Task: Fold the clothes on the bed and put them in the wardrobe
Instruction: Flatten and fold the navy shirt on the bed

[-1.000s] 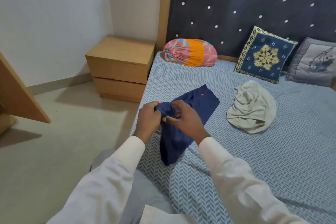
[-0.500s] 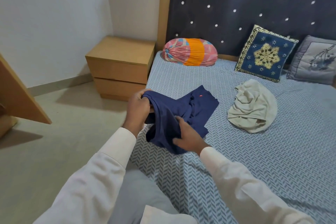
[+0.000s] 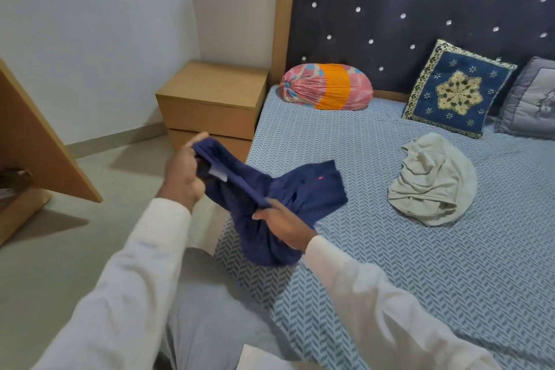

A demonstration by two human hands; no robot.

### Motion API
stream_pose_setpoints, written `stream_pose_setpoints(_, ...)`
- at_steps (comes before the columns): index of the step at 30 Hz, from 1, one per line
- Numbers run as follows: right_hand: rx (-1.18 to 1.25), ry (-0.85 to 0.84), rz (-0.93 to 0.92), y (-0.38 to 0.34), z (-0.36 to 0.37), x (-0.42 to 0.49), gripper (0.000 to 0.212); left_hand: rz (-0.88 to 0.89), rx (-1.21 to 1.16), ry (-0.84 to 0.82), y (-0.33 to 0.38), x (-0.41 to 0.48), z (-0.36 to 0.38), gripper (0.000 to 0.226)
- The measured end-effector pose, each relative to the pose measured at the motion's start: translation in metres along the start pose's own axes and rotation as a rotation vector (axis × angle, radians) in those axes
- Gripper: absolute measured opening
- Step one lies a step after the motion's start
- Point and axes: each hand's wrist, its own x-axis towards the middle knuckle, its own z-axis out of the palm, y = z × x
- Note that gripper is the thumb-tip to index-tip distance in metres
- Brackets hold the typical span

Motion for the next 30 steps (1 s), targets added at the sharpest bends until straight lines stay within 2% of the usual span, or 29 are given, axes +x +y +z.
stream_pose_setpoints(4,0.527,0.136,0.015,-0.034,-0.034,-0.008,0.012,0.109,0.081,-0.361,0.024,0.025,0.050,0.044)
stream_pose_setpoints(7,0.812,0.259,-0.073,-0.038,-0.094,-0.025,0.032,0.128,0.247,-0.674,0.004,0.020,0.105,0.050)
stream_pose_setpoints(10,1.000,0.461,-0.184,-0.015,-0.166,-0.049,0.027,0.235,0.567,-0.777,-0.039,0.014,0.128,0.054)
stream_pose_setpoints(12,0.990,0.548,-0.207,0.019,-0.203,-0.063,0.041,0.280,0.754,-0.756,-0.083,0.022,0.112,0.059)
stream_pose_setpoints(13,0.938,0.597,-0.120,0.040,-0.214,-0.070,0.052,0.279,0.844,-0.742,-0.106,0.024,0.099,0.059)
stream_pose_setpoints(15,0.729,0.674,0.189,0.080,-0.224,-0.087,0.081,0.245,1.058,-0.747,-0.150,0.028,0.067,0.056)
stream_pose_setpoints(17,0.527,0.658,0.481,0.112,-0.216,-0.095,0.064,0.180,1.317,-0.789,-0.180,0.025,0.035,0.055)
stream_pose_setpoints(19,0.480,0.629,0.596,0.126,-0.200,-0.093,0.049,0.094,1.529,-0.853,-0.204,0.020,0.013,0.067)
stream_pose_setpoints(22,0.489,0.622,0.611,0.131,-0.177,-0.076,0.019,0.026,1.667,-0.908,-0.224,0.016,-0.003,0.084)
stream_pose_setpoints(24,0.432,0.597,0.602,0.128,-0.163,-0.064,0.011,0.085,1.733,-0.901,-0.233,0.016,-0.006,0.090)
stream_pose_setpoints(25,0.397,0.599,0.560,0.126,-0.159,-0.061,0.017,0.148,1.778,-0.883,-0.238,0.017,-0.007,0.090)
stream_pose_setpoints(27,0.381,0.587,0.436,0.123,-0.155,-0.055,0.046,0.267,1.862,-0.828,-0.244,0.018,-0.005,0.084)
stream_pose_setpoints(28,0.396,0.546,0.375,0.120,-0.154,-0.053,0.054,0.305,1.888,-0.799,-0.246,0.019,-0.004,0.078)
stream_pose_setpoints(30,0.445,0.417,0.301,0.103,-0.150,-0.061,0.047,0.333,1.908,-0.755,-0.250,0.020,-0.001,0.062)
